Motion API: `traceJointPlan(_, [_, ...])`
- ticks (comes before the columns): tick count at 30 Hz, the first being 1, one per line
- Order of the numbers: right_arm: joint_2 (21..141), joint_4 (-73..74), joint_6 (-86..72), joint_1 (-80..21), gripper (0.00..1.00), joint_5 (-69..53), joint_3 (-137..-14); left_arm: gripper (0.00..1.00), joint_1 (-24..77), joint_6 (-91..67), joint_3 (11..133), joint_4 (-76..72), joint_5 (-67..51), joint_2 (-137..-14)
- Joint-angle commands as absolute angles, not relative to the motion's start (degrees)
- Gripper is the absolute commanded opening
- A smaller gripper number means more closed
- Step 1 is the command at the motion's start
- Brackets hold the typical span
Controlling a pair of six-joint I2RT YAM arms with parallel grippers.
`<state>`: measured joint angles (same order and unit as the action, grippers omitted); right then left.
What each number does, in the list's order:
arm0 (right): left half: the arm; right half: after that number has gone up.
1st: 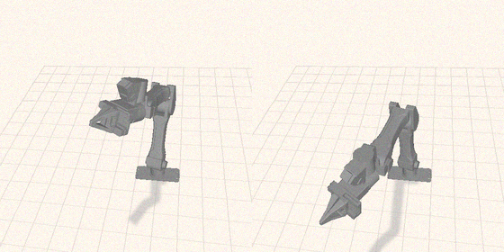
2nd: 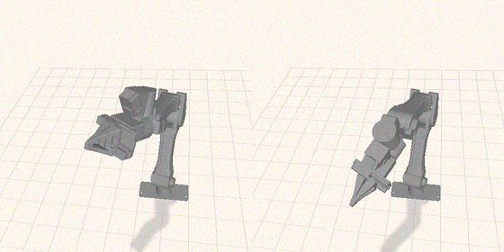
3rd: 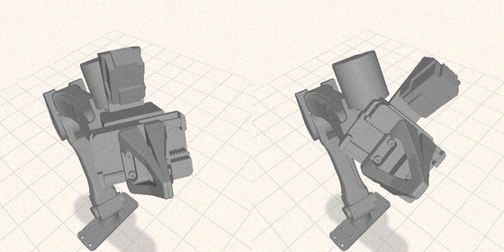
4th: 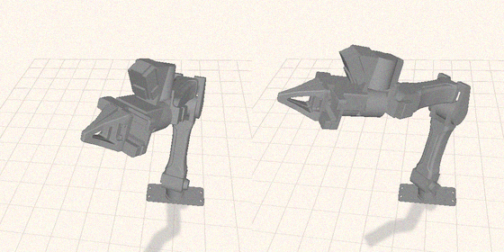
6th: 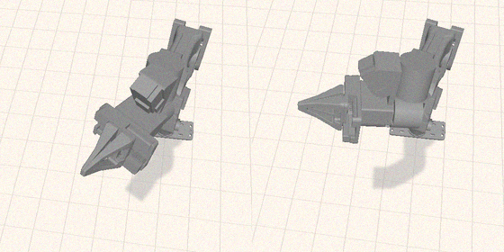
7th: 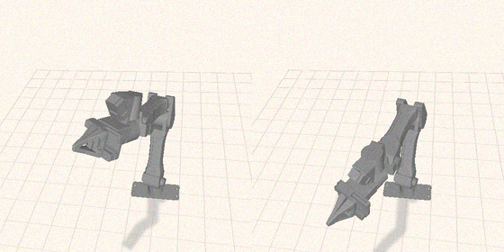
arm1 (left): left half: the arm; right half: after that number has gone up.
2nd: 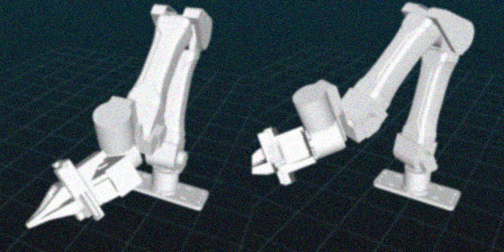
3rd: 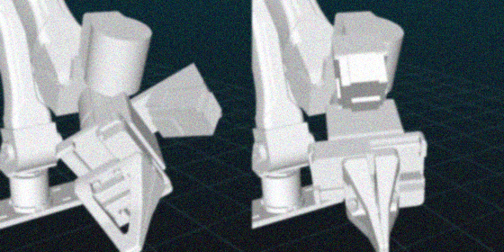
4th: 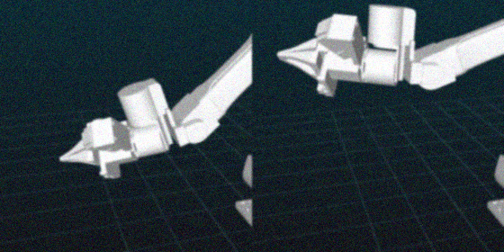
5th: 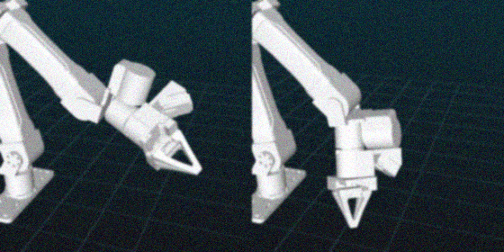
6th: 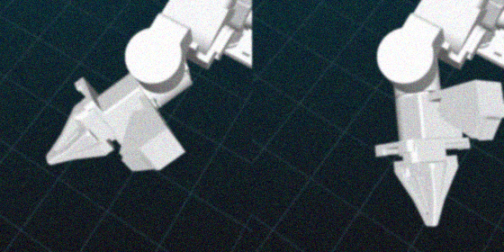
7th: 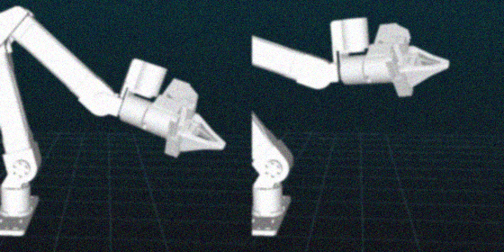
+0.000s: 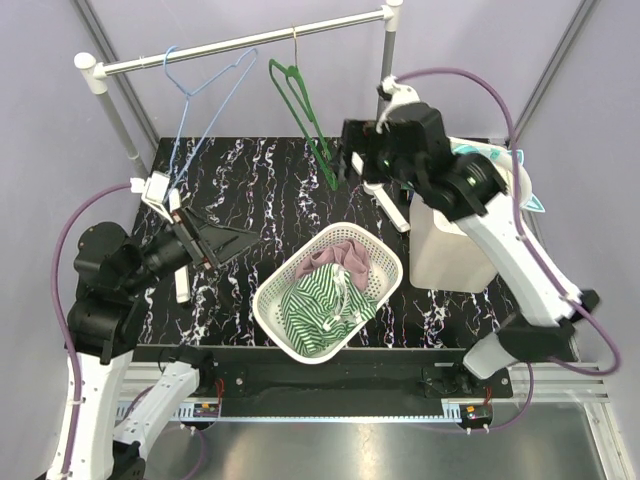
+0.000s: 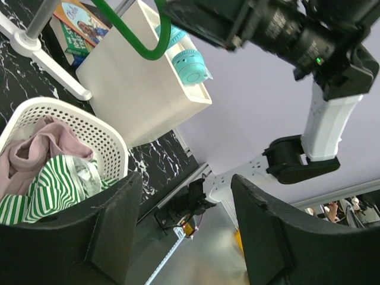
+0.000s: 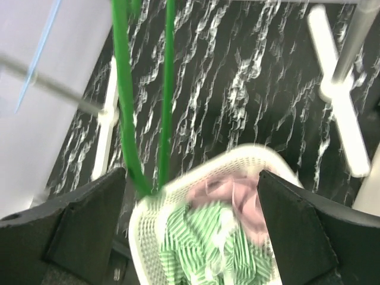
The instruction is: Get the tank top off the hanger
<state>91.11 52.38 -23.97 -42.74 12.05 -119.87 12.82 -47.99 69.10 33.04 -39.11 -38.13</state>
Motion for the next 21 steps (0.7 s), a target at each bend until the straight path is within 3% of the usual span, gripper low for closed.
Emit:
traceJointPlan(1, [76.3,47.7,-27.1,-42.5,1.00,3.1,-103.8,0.66,12.7,-48.6,65.4,30.0,-41.1,-36.2])
traceJointPlan(10, [61.0,34.9,-38.4,-43.2,1.00,-19.8,-75.0,0.66,12.6,-54.2,52.4,23.0,-40.3,-29.2])
traceJointPlan(21, [56.8,15.2,-45.8,-43.9,1.00,-25.7,-49.0,0.69,12.6,-74.4,19.3,3.8,-33.0,-4.3])
